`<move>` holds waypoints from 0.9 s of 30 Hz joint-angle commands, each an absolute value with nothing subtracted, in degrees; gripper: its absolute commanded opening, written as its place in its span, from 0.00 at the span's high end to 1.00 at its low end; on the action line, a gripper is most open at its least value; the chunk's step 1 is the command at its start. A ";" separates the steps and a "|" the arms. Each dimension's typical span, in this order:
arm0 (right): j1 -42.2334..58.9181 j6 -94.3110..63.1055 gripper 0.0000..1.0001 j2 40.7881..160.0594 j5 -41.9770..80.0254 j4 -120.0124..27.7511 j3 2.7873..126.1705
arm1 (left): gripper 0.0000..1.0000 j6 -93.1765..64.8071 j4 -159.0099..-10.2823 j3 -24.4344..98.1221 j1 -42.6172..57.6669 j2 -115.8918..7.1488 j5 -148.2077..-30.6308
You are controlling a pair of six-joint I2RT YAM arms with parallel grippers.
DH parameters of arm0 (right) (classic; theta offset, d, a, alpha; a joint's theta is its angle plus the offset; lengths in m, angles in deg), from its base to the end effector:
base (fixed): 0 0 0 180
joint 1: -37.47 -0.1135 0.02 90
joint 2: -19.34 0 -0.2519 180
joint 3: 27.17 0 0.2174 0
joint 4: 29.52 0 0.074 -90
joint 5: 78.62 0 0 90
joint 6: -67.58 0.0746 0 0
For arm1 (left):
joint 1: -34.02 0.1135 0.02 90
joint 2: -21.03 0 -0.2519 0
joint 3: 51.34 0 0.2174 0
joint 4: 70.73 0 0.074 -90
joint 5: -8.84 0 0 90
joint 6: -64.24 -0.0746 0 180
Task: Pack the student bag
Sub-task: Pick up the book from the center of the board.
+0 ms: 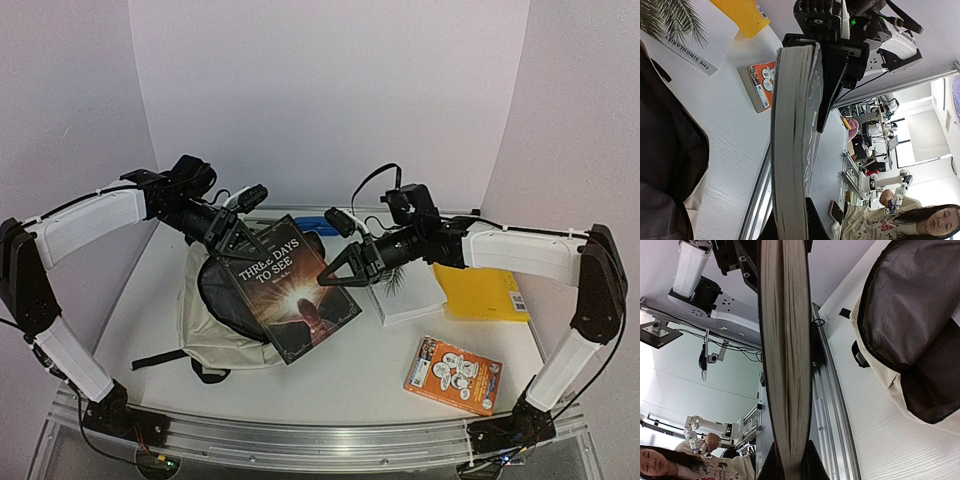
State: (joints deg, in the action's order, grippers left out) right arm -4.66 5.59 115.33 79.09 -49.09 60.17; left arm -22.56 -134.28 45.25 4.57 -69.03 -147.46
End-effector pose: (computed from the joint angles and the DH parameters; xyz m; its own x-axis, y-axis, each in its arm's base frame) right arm 0.2143 0.2869 0.2830 -0.7131 -0.4048 -0.5725 -0.5938 -0.0855 0.8001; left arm 0.2214 -0.2035 0.3029 -0.7646 0.4059 -0.5006 0.5899 0.1278 -0.7973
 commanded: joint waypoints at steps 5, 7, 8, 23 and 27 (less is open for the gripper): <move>-3.88 5.51 0.33 112.66 69.93 -46.90 61.40 | 1.00 -12.62 -118.08 38.97 7.38 -62.93 -146.49; -2.39 6.52 0.14 112.31 66.78 -46.84 61.48 | 1.00 -6.09 -109.91 35.41 9.04 -59.65 -145.49; -1.76 7.03 0.07 111.94 65.36 -46.70 61.34 | 1.00 -3.40 -106.66 34.45 9.64 -58.53 -144.99; 0.45 24.43 0.02 106.11 55.01 -21.26 49.88 | 1.00 22.67 -64.21 19.25 10.73 -46.83 -129.18; -0.63 27.38 0.05 109.65 55.02 -15.56 50.56 | 1.00 25.22 -59.22 18.71 10.73 -47.53 -132.91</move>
State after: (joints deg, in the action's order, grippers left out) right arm 0.19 23.30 107.52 55.92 -26.40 49.68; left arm 21.09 -72.09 18.28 10.82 -48.04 -129.69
